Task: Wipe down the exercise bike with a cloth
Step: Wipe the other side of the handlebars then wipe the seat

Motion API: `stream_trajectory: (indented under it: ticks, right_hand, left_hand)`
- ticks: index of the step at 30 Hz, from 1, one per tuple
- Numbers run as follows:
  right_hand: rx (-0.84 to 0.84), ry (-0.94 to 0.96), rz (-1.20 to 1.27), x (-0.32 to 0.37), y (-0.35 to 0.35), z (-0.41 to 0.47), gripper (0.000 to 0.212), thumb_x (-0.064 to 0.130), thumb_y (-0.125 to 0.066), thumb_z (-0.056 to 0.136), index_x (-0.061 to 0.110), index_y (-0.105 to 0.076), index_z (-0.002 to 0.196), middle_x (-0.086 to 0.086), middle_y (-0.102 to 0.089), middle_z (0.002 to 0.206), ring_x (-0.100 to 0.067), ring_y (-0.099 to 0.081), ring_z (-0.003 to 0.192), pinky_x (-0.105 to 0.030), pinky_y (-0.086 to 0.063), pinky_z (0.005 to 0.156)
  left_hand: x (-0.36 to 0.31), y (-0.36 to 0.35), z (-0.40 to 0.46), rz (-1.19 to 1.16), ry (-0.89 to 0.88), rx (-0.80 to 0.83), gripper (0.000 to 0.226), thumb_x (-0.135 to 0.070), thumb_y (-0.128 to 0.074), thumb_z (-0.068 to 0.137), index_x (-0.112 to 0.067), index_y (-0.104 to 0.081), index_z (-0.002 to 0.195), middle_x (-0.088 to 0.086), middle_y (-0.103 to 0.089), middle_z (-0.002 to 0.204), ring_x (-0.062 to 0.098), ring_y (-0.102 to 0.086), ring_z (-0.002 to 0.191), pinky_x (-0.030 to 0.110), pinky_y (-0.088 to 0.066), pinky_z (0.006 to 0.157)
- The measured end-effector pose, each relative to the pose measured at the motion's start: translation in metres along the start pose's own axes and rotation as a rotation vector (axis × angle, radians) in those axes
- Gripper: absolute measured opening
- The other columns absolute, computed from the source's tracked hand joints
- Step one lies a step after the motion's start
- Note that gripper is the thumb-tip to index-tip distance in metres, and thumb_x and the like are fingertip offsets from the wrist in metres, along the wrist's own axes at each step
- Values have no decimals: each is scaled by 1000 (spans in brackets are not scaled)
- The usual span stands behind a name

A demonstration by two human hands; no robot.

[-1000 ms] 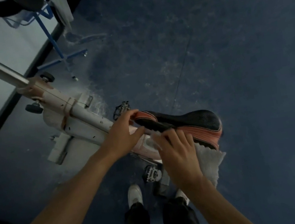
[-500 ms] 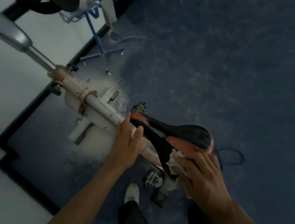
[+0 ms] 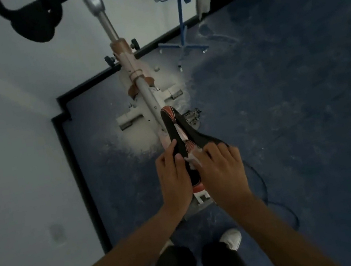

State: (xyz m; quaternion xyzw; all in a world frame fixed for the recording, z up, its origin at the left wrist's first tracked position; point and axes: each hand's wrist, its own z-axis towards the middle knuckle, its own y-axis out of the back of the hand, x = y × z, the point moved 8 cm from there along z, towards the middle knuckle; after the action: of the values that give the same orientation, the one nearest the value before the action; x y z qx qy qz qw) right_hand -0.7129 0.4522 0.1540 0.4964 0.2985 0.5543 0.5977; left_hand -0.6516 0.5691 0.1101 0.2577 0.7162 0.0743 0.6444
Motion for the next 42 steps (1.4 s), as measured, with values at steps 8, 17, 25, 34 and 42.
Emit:
stream_trajectory:
  ticks: [8, 17, 25, 34, 42]
  right_hand:
    - [-33, 17, -53, -3, -8, 10, 13, 30, -67, 94, 22, -71, 104, 2, -63, 86, -19, -54, 77, -34, -35, 73]
    - [-189, 102, 139, -10, 3, -29, 24, 33, -62, 98, 16, -71, 112, -3, -64, 95, -19, -55, 82, -35, -37, 75]
    - [-116, 14, 414, -51, 3, -9, 48, 46, -41, 107, 6, -68, 109, -8, -60, 100, -14, -51, 85, -44, -51, 65]
    - [71, 333, 653, -65, -9, -14, 22, 25, -60, 100, 19, -61, 121, 3, -51, 106, -15, -52, 88, -35, -51, 69]
    - [259, 259, 752, -62, -38, 70, 33, 41, -54, 103, 13, -69, 111, 4, -51, 101, -17, -57, 83, -36, -53, 74]
  left_hand:
    - [10, -1, 1, -47, -60, -118, 39, -31, -36, 106, -29, -53, 141, -2, -48, 120, 10, -55, 106, 11, -44, 91]
    - [4, 2, 0, 75, -149, -142, 42, -39, -33, 101, -35, -58, 134, -2, -46, 122, 7, -51, 102, 26, -52, 86]
    - [5, 0, 2, 116, -170, -134, 40, -35, -36, 100, -36, -54, 135, -5, -43, 119, 14, -54, 104, 30, -60, 78]
    - [1, 0, 0, 206, -189, -155, 46, -33, -37, 97, -24, -58, 137, 0, -47, 119, 17, -53, 106, 31, -48, 92]
    - [0, -1, -3, 264, -153, -112, 46, -28, -35, 100, -26, -54, 142, 3, -48, 122, 19, -54, 109, 44, -50, 94]
